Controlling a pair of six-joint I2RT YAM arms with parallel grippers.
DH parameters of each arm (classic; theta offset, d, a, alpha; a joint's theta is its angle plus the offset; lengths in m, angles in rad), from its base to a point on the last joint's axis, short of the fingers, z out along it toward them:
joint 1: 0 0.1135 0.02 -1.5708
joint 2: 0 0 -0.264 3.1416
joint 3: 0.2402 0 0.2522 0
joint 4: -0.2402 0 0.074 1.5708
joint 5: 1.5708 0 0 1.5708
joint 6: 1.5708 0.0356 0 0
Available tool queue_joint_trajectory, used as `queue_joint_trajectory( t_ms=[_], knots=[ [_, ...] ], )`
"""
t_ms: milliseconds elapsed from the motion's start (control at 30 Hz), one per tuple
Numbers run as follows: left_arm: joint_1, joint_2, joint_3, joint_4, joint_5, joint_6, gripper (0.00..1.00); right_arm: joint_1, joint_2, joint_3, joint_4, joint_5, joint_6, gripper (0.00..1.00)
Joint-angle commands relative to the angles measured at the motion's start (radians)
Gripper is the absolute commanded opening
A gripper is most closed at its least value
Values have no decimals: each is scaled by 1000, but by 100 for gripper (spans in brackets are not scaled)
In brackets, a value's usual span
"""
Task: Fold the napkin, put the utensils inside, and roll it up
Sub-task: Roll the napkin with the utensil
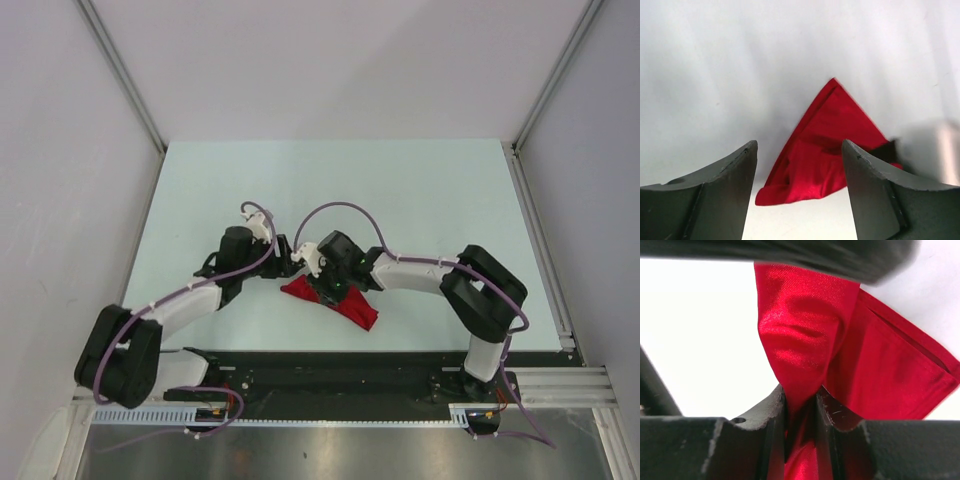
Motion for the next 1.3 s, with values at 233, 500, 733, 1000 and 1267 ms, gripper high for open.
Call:
queue_joint_trajectory(
  t_ms=[233,500,733,1000,1267],
  knots=[
    [-15,-168,-185,184,87,-2,72,-148,144,112,-112,-476,99,19],
    [-41,-45,-173,274,107,-1,72,-225,244,180,-134,-684,115,18],
    [-58,45,-162,355,130,-14,71,-257,306,210,-140,-768,113,19],
    [-67,137,-152,421,164,-33,65,-286,334,218,-121,-824,119,20],
    [-67,186,-127,383,146,-44,11,-312,285,226,-124,-785,129,43]
  ],
)
